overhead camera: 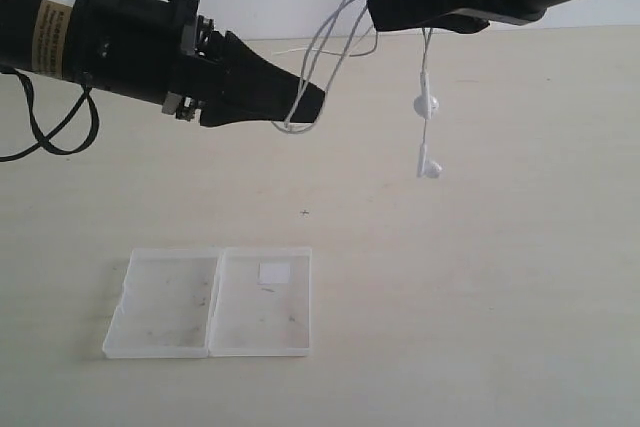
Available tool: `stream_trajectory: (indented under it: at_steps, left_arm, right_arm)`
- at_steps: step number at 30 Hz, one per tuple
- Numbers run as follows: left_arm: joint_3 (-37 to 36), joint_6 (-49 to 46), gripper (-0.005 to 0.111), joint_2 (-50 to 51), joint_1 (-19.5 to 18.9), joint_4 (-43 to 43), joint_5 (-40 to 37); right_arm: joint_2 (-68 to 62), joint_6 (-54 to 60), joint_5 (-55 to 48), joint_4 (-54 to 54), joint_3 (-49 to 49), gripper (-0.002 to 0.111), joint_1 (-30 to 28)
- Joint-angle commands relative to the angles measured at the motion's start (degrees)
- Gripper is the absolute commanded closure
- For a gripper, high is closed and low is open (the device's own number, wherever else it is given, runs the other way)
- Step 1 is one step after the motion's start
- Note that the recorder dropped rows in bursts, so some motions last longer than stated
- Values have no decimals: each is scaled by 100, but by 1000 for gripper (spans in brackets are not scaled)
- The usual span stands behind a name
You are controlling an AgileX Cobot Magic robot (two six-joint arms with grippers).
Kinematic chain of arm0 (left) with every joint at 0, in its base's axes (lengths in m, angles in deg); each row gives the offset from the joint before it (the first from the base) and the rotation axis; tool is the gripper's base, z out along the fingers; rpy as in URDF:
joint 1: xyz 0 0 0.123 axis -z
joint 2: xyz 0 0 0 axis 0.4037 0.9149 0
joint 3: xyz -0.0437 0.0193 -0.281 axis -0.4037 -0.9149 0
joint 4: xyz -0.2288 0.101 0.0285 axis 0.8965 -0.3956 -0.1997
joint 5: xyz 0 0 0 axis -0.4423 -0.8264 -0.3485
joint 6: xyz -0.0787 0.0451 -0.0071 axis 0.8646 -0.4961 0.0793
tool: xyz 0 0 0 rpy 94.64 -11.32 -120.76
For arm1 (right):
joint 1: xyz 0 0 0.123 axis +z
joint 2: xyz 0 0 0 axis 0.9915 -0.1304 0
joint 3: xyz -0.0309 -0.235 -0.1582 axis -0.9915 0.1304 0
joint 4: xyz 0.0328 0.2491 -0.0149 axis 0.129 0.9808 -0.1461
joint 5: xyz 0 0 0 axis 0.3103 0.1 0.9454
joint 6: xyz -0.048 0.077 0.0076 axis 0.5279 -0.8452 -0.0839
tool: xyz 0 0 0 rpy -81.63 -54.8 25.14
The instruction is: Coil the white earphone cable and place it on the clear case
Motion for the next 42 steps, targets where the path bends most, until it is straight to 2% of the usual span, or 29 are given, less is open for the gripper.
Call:
stream_trajectory:
  at_steps: [1,6,21,28,33,39,42]
  left_arm:
    - [-3,-22,35,-55,-20,32,70]
    - [-3,15,35,-63,-20,32,-188]
    - [-3,4,35,-63,-20,1059,-353]
    - [-3,4,35,-63,-20,1036,-368]
    - [86,52,35,-63,-20,566,-379]
    - [276,352,35,-125,-20,494,-1076]
    - [348,375,35,-160,-20,494,-1118]
  right_arm:
    - [46,9,101,55,-36,108,7]
    - [46,9,-36,31,-36,108,7]
    - [46,9,-427,-141,-36,108,7]
    - [46,-7,-556,-361,-36,108,7]
    - [46,-3,-556,-388,-36,108,7]
    - [46,-12,-623,-416,-36,108,7]
    - [46,-12,-645,-416,-36,108,7]
